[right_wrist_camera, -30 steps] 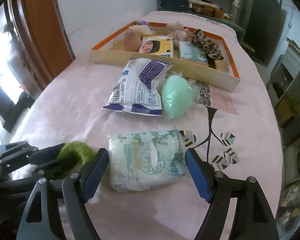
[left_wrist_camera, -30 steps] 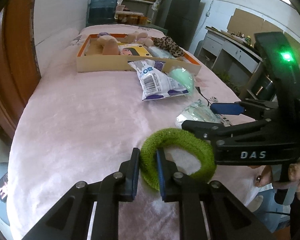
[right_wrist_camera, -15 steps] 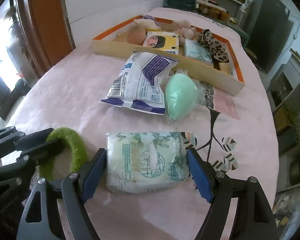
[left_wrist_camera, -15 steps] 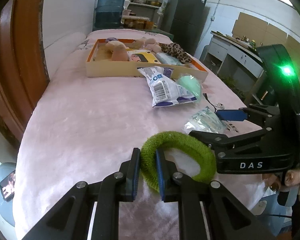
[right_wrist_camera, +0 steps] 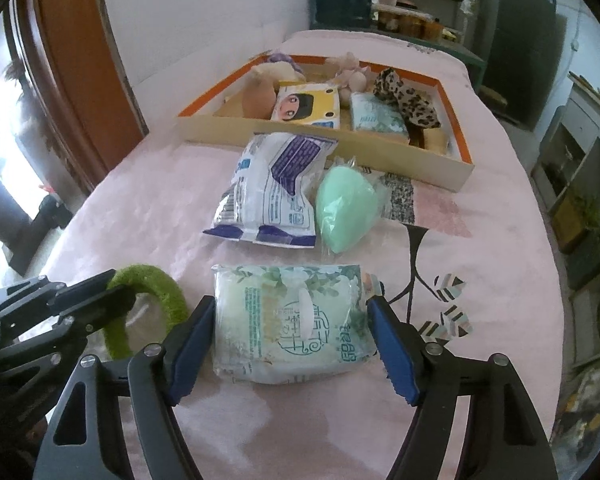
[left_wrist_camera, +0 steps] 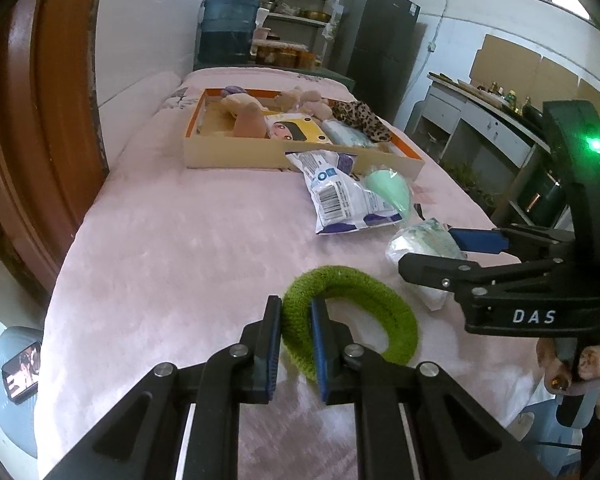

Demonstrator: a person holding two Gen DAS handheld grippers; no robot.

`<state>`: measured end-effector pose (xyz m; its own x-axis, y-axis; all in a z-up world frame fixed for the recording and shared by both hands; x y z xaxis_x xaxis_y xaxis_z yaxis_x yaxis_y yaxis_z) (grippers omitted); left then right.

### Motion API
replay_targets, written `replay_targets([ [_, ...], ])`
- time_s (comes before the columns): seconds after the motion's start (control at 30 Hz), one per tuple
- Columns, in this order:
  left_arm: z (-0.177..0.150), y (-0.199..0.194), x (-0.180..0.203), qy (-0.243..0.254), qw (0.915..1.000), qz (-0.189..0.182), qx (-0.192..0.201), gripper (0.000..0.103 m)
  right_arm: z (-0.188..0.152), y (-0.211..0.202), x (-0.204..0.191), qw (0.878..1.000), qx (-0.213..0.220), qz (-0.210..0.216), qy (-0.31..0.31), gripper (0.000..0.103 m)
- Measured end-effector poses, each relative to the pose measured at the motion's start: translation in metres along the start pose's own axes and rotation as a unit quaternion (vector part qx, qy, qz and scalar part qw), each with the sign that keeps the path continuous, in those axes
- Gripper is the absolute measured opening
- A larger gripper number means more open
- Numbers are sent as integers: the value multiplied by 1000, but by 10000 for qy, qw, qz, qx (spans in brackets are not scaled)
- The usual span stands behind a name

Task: Organize soft objects
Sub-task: 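Grasp the white-green pack with right gripper while left gripper lifts the ring toward the tray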

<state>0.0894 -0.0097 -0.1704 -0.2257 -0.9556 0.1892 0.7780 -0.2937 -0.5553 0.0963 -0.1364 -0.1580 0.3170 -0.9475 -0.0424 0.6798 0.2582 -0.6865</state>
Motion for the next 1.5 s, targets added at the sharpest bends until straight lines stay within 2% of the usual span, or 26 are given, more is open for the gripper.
replay_targets([
  [0.7, 19, -2, -4, -12, 9997, 10, 228, 15, 17, -16, -1, 9996, 265, 47, 102, 75],
  [1.07, 52, -1, -5, -5, 9988, -20, 486, 15, 33, -22, 2, 9990, 441, 10, 88, 75],
  [1.5, 94, 17, -13, -119, 9974, 0, 707, 15, 69, -18, 7, 9976, 679, 2, 98, 75],
])
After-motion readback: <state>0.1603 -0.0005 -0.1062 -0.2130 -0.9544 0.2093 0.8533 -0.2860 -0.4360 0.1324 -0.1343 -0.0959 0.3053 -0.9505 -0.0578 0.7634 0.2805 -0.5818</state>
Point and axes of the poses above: each gripper's, at about its wrist camera, not at the fingertips, and y roughly the way its jaws point, x to its right, z to its top, the point moved 8 cm from there along y, roughly the way its jaws point, and after that the axes turned 12 degrees about x, right-handed, at the moved point
